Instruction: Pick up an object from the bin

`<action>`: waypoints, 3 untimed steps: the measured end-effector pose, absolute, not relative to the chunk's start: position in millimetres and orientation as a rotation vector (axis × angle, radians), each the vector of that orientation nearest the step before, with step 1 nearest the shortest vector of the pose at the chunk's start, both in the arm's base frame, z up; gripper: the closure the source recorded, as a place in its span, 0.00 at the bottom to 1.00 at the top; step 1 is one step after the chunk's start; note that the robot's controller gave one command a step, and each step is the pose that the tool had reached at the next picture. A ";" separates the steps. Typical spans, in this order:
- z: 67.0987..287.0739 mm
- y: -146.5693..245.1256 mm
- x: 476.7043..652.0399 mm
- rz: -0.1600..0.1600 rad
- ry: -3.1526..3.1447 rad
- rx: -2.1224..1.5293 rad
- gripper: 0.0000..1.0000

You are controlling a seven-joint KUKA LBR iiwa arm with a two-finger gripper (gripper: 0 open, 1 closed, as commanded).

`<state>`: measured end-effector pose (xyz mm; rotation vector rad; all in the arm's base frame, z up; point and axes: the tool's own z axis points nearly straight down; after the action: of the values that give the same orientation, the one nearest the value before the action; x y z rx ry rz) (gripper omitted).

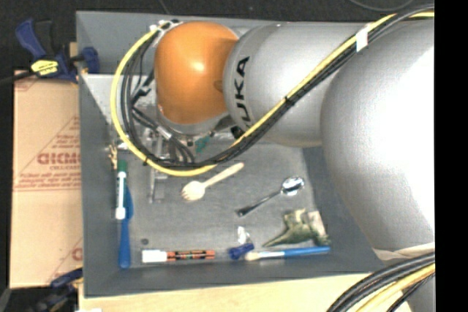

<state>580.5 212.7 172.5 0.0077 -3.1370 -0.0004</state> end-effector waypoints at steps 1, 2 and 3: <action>177.7 211.6 582.3 -0.003 -3.145 -0.001 0.00; 70.2 111.8 591.7 0.000 -3.143 -0.001 0.00; 127.6 109.0 577.8 -0.004 -3.052 0.821 0.00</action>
Offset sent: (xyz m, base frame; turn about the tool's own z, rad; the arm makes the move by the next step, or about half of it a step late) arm 0.0103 -0.0984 -0.1025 0.0026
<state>577.8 109.0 127.6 0.8206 -3.0516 -0.0041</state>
